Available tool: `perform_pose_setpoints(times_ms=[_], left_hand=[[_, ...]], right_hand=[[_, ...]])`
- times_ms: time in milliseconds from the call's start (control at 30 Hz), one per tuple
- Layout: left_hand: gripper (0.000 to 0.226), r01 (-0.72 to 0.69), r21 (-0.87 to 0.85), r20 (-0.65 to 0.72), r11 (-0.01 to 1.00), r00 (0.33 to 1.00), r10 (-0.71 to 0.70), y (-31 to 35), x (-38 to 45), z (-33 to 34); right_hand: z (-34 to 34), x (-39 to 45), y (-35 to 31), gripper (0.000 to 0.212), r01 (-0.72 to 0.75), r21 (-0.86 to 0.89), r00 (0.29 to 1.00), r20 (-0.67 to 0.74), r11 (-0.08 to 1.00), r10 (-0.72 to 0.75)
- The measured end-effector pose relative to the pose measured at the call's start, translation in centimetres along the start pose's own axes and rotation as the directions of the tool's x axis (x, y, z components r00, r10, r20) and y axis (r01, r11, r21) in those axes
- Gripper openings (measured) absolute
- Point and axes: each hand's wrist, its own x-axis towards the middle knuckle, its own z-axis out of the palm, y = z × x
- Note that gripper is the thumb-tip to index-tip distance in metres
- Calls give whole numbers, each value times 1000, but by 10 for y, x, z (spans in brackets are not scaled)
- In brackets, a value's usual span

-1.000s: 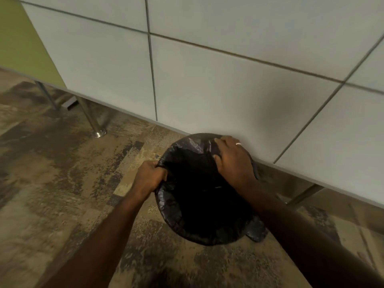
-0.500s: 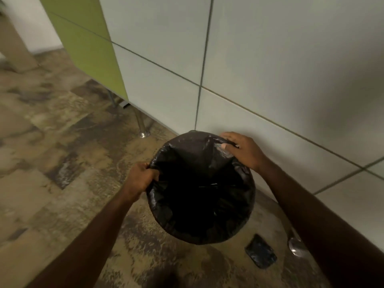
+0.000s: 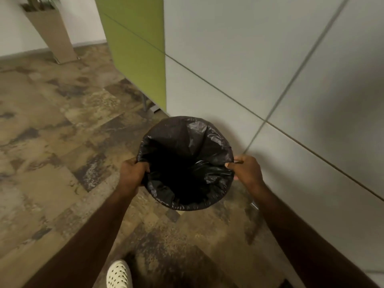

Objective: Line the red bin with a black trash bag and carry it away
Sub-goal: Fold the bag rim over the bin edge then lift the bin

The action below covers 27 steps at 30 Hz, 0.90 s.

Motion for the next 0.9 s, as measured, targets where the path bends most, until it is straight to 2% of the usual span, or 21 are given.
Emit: perform_pose_setpoints(times_ms=[300,433,667,900], left_hand=[[17,56,-122,-40,991,997,-61,43,175,-63],[19,106,-140,-47,984,992,-113,50,247,-78],[21,196,-191,-89,962,972,-216,16,354,-88],[20,260,-234,-144,937,944,-298,-48,459,-94]], right_hand=[[145,120,-103,14,-38,36,999,20,999,37],[200,172,-134,12,-51,-9,998,28,999,51],[294,254,-151,14,-39,-46,998,57,998,42],[399,345,-137,13,-29,-86,986,161,996,43]])
